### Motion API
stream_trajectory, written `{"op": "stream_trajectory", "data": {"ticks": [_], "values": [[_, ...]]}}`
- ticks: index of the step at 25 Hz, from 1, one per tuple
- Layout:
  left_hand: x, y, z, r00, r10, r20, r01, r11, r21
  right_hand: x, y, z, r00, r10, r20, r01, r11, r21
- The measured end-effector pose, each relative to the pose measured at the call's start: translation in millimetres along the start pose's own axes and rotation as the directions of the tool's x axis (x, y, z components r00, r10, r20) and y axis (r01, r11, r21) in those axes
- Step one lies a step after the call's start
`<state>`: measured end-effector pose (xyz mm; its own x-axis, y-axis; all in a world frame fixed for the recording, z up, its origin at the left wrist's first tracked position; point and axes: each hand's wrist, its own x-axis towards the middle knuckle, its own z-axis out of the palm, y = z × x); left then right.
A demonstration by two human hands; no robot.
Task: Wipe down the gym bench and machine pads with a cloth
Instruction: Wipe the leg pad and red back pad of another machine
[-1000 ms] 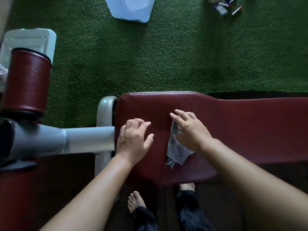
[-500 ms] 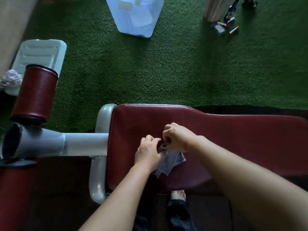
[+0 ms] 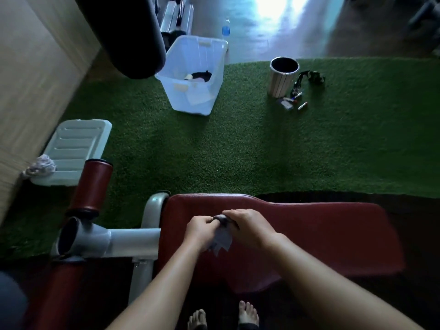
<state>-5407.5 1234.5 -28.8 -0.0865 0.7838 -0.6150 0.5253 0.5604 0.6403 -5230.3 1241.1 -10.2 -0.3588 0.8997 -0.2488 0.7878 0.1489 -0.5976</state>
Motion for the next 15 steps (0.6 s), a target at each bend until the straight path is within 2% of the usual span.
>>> {"op": "stream_trajectory", "data": {"ticks": [2,4,5,7,9,11,12,14,15], "values": [[-18.2,22.9,-13.6,0.995,-0.085,0.045,0.094,0.956,-0.279,-13.9,-26.3,-5.4,0.999,0.046,0.008,-0.046,0.998,0.038],[-36.6,44.5,-27.9,0.982,-0.157,0.107,0.189,0.850,-0.491,-26.1,-49.1,-5.6,0.996,0.071,0.046,-0.072,0.997,0.034],[-45.7,53.5,-35.6,0.972,-0.177,0.153,0.232,0.811,-0.537,-30.4,-56.7,-3.4,0.995,0.092,0.038,-0.093,0.995,0.026],[-61.2,66.1,-54.7,0.948,-0.178,0.263,0.295,0.800,-0.522,-37.7,-73.4,-4.2,0.990,0.133,-0.040,-0.131,0.991,0.034],[-69.3,72.7,-72.0,0.942,-0.142,0.304,0.263,0.874,-0.408,-44.5,-86.5,-12.0,0.980,0.161,-0.116,-0.150,0.984,0.101],[-71.0,73.6,-90.8,0.963,-0.077,0.260,0.114,0.984,-0.133,-53.7,-100.5,-27.0,0.973,0.181,-0.145,-0.146,0.964,0.221],[-74.1,76.5,-99.4,0.968,-0.017,0.250,0.009,0.999,0.033,-58.1,-103.1,-35.2,0.967,0.205,-0.150,-0.161,0.951,0.265],[-79.1,82.5,-112.5,0.952,0.130,0.278,-0.207,0.941,0.268,-68.1,-108.7,-51.9,0.941,0.274,-0.197,-0.200,0.924,0.326],[-85.4,89.1,-118.1,0.934,0.197,0.298,-0.303,0.879,0.368,-72.8,-108.1,-60.5,0.922,0.309,-0.231,-0.218,0.911,0.351]]}}
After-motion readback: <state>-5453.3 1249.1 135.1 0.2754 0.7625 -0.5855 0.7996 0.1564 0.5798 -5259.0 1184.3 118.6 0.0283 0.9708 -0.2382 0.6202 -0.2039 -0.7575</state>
